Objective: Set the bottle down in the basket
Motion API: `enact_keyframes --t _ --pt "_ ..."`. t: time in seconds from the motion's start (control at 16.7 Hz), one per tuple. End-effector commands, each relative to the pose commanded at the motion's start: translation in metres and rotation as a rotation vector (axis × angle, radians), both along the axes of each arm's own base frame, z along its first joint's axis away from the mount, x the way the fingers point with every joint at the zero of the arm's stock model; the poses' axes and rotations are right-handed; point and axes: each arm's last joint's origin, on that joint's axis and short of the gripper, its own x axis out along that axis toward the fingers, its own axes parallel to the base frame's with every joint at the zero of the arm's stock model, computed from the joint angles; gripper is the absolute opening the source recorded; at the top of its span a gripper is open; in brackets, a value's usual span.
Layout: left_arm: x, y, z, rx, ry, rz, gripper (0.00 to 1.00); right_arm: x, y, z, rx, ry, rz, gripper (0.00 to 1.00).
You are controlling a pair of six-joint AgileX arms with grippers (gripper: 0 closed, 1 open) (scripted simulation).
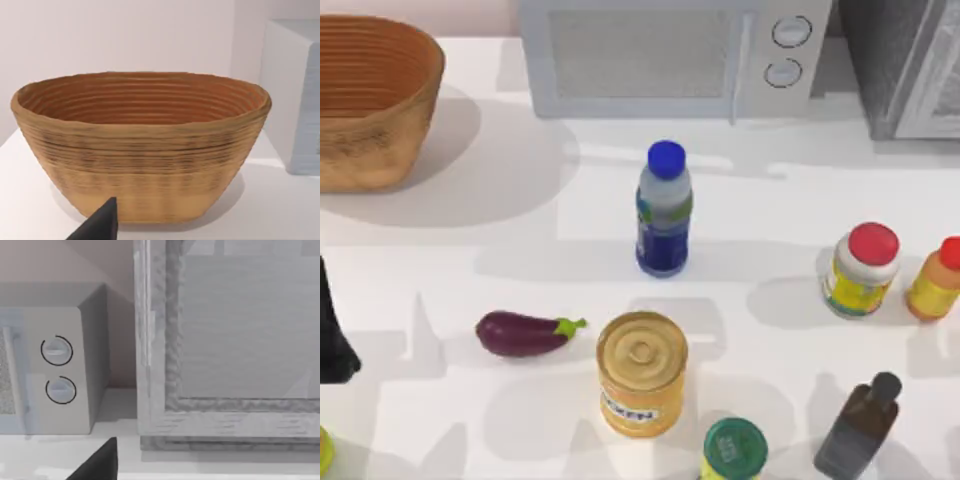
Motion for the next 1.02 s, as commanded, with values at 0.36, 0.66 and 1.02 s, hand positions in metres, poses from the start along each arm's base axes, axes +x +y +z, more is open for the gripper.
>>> enact_keyframes --t 0.36,0.66,1.02 --pt "0.005 -0.002 0.000 0.016 0.056 -0.026 1.00 0.000 0.000 0.000 0.000 0.000 0.000 1.00" --pt "0.023 -0.014 0.022 0.039 0.095 -0.140 1.00 0.000 0.000 0.000 0.000 0.000 0.000 1.00" --pt "0.073 -0.048 0.045 0.071 0.159 -0.358 1.00 0.000 0.000 0.000 0.000 0.000 0.000 1.00"
